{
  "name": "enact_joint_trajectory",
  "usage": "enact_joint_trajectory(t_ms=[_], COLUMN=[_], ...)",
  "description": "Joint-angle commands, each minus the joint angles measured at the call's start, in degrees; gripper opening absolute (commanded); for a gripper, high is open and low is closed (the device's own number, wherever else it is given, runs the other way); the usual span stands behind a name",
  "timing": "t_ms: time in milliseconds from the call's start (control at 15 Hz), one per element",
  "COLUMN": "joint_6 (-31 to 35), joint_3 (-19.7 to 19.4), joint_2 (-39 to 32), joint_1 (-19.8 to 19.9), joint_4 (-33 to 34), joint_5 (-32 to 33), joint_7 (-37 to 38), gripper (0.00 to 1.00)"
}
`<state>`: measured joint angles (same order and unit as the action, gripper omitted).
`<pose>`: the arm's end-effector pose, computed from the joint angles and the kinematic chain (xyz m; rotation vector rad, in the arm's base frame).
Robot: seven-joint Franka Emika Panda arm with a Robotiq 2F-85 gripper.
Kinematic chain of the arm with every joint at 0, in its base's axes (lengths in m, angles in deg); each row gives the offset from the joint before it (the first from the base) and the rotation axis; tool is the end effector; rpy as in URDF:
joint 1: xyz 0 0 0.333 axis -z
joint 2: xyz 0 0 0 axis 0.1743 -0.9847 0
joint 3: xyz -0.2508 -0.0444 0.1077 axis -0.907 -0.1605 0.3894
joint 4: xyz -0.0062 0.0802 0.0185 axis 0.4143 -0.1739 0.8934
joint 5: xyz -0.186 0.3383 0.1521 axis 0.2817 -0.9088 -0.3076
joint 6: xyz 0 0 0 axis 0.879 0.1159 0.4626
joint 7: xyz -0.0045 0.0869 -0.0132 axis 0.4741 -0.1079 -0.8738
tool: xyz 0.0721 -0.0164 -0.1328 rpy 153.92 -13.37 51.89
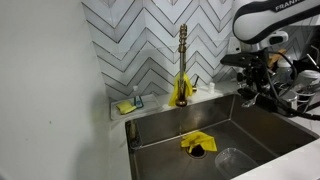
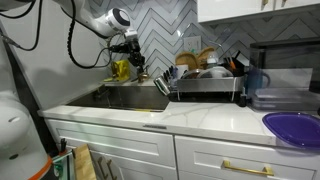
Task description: Place the silver spoon under the running faucet then put it back on the right side of the counter.
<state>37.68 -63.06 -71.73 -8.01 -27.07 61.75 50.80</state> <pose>0.5217 0.2524 0.3947 2.4165 -1.4351 0.3193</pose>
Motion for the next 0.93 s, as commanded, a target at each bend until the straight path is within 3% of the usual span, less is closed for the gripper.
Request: enact_joint_trajectory(t_ms=[0, 267, 867], joint_6=[0.2, 0.5, 6.6], joint_3=[-1.7, -4.0, -8.3], joint_2=[3.0, 5.4, 11.1], joint_1=[3.7, 7.2, 12.8], joint_4=[-2.6, -5.1, -14.0], joint_5=[-7.3, -13.1, -15.5], joint_7=[-5.4, -11.0, -31.0], gripper=[0.02, 0.02, 0.02])
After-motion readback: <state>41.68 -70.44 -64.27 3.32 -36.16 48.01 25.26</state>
